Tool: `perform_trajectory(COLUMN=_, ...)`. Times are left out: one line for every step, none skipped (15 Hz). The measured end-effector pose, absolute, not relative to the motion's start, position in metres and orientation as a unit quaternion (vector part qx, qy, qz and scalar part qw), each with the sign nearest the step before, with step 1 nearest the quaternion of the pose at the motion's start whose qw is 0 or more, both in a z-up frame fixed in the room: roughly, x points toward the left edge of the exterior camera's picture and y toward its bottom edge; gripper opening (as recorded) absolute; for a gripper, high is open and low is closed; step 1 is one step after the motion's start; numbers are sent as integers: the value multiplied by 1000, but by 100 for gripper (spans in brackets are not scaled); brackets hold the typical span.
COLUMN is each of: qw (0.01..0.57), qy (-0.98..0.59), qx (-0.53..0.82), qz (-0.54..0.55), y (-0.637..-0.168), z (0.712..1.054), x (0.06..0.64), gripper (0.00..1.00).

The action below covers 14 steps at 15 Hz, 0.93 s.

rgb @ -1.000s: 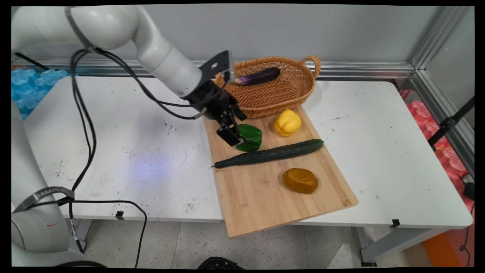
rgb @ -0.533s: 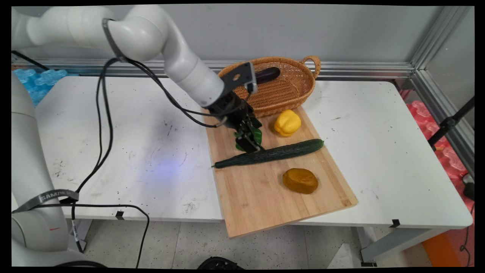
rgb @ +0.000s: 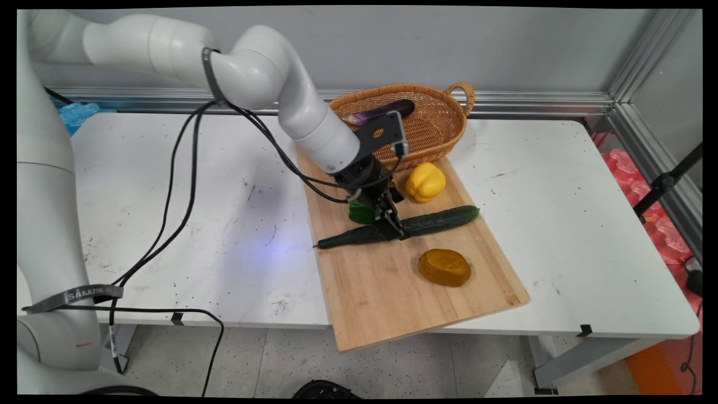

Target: Pick up the cucumber from the cutting board

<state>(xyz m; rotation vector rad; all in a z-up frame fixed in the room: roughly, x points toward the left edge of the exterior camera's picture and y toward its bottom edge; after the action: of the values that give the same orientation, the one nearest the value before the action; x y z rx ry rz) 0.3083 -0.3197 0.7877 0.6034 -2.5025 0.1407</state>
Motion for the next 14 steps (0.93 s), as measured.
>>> perform_trajectory(qw=277, qy=-933, qx=224, qz=52, y=-321, z=786, x=306, gripper=100)
perform_trajectory(qw=274, qy=-934, qx=224, qz=52, y=-322, z=783, x=303, gripper=100)
perform_trajectory(qw=272, qy=-934, qx=223, qz=52, y=-323, z=782, x=301, gripper=100)
perform_trajectory(qw=269, qy=-935, qx=223, qz=52, y=-324, z=780, x=299, gripper=100)
perform_trajectory(qw=267, qy=-936, qx=223, qz=52, y=-325, z=778, x=297, gripper=100)
perform_trajectory(qw=265, qy=-937, qx=222, qz=53, y=-326, z=776, x=295, gripper=100)
perform_trajectory(qw=263, qy=-937, qx=222, qz=53, y=-327, z=775, x=294, gripper=100)
perform_trajectory(qw=260, qy=-938, qx=221, qz=53, y=-328, z=774, x=291, gripper=100)
perform_trajectory(qw=258, qy=-939, qx=220, qz=53, y=-328, z=773, x=290, gripper=0)
perform_trajectory(qw=256, qy=-940, qx=219, qz=53, y=-329, z=772, x=288, gripper=0)
perform_trajectory(qw=255, qy=-941, qx=217, qz=53, y=-329, z=772, x=287, gripper=0)
perform_trajectory(qw=253, qy=-942, qx=216, qz=53, y=-329, z=772, x=286, gripper=0)
perform_trajectory(qw=252, qy=-942, qx=214, qz=53, y=-329, z=772, x=286, gripper=0)
perform_trajectory(qw=252, qy=-943, qx=212, qz=53, y=-329, z=773, x=286, gripper=0)
